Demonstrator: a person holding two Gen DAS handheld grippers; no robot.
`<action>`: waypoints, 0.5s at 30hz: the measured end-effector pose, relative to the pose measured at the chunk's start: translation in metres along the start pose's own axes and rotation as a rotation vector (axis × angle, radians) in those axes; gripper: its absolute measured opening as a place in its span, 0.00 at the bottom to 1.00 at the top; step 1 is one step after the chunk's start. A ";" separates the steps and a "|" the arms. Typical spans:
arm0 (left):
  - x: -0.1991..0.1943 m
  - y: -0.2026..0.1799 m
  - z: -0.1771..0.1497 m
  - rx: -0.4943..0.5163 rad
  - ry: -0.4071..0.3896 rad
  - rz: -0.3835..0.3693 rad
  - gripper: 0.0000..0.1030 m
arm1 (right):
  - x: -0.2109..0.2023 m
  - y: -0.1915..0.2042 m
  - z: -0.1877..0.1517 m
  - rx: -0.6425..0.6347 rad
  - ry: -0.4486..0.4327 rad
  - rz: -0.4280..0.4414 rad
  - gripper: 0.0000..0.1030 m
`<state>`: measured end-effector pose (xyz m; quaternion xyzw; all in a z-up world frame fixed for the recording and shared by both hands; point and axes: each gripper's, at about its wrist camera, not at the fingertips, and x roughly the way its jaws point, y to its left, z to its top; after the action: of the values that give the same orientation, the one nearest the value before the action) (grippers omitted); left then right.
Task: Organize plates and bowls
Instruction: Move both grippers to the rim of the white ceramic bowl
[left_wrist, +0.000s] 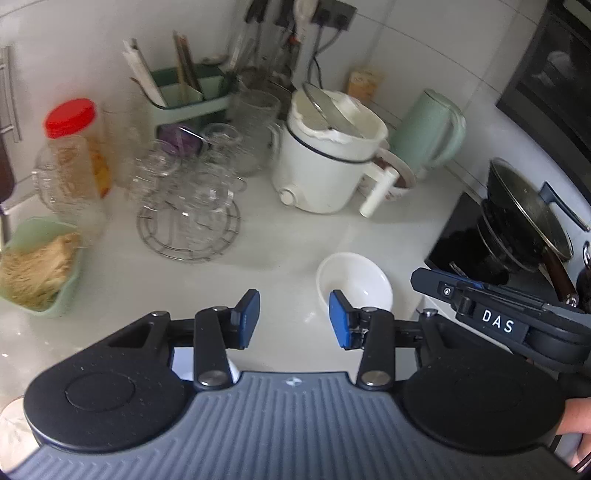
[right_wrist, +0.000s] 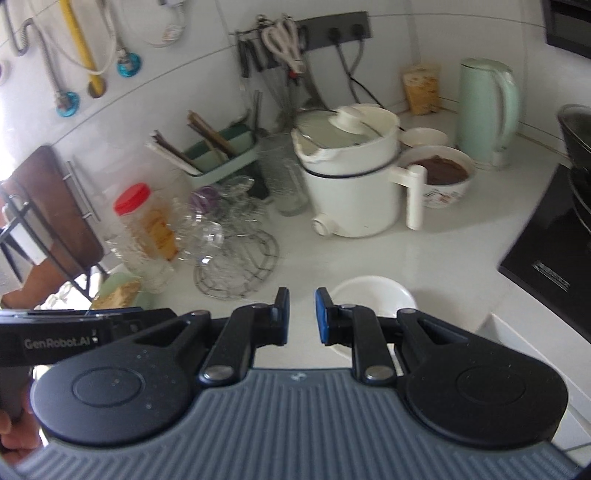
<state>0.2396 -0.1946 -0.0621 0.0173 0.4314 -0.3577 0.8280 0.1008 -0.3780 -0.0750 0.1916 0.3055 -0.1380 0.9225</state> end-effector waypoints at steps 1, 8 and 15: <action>0.004 -0.003 0.000 0.007 0.009 -0.008 0.46 | 0.000 -0.004 -0.001 0.008 0.000 -0.011 0.19; 0.036 -0.018 0.006 0.049 0.055 -0.019 0.46 | 0.011 -0.031 -0.008 0.052 0.024 -0.060 0.19; 0.073 -0.022 0.017 0.050 0.094 -0.004 0.46 | 0.032 -0.053 -0.004 0.077 0.047 -0.056 0.19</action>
<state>0.2655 -0.2583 -0.0983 0.0537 0.4606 -0.3689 0.8055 0.1041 -0.4277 -0.1123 0.2215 0.3269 -0.1708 0.9027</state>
